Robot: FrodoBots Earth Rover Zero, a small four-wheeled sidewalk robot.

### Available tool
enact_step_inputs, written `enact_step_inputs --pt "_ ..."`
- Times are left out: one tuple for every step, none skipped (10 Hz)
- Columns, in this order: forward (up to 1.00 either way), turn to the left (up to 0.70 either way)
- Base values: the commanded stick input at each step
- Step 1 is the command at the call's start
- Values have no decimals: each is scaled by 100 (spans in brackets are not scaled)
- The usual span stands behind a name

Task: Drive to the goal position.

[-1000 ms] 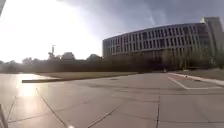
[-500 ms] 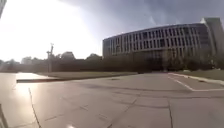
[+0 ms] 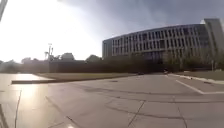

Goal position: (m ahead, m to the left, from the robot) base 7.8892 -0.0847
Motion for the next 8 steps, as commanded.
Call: enact_step_inputs --pt "70 0" --pt "70 0" --pt "70 0" --pt "70 0" --pt "70 0" --pt "70 0" --pt "70 0" --pt "70 0"
